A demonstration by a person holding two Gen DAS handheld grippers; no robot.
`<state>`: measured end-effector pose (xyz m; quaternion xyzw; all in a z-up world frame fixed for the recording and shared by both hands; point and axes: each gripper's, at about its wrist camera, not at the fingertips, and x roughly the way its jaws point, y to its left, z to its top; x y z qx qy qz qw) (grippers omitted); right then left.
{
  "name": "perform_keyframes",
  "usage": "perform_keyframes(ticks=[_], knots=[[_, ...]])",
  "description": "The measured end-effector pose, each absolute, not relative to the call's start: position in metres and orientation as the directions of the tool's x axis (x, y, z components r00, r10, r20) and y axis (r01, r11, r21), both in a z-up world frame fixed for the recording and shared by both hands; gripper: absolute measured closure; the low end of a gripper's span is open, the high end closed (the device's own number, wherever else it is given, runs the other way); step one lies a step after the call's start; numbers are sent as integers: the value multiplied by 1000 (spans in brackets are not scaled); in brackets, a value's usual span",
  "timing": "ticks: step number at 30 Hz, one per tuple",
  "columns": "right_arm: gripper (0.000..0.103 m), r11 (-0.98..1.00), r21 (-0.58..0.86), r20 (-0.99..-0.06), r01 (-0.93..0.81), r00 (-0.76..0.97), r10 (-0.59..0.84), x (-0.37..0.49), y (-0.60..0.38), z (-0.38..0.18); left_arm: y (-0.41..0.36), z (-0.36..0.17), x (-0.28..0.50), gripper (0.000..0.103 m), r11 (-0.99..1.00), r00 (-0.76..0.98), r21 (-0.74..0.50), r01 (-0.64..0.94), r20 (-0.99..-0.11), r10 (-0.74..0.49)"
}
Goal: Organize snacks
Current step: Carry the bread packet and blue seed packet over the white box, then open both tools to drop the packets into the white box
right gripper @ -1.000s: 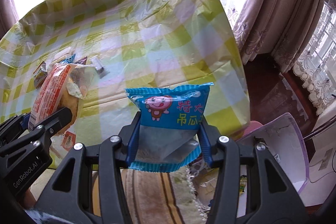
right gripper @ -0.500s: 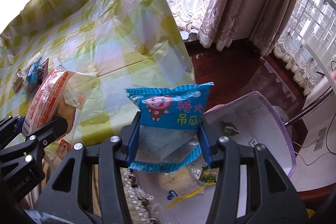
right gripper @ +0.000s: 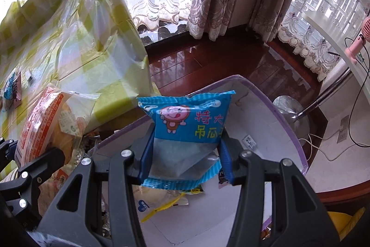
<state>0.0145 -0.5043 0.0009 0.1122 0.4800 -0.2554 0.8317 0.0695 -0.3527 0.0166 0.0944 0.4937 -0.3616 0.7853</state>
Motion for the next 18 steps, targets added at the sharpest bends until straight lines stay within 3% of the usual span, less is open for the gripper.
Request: perform_keyframes(ticks=[8, 10, 12, 18], knots=[[48, 817, -73, -870, 572, 364, -332, 2, -523, -5, -368, 11, 61, 56, 674, 177, -244, 697, -853, -491], [36, 812, -69, -870, 579, 363, -333, 1, -525, -5, -367, 11, 60, 49, 681, 184, -240, 692, -854, -487], [35, 816, -56, -868, 576, 376, -325, 0, -524, -3, -364, 13, 62, 40, 693, 200, -232, 682, -853, -482], [34, 836, -7, -858, 549, 426, -287, 9, -508, 6, -335, 16, 75, 35, 797, 310, -153, 584, -866, -393]])
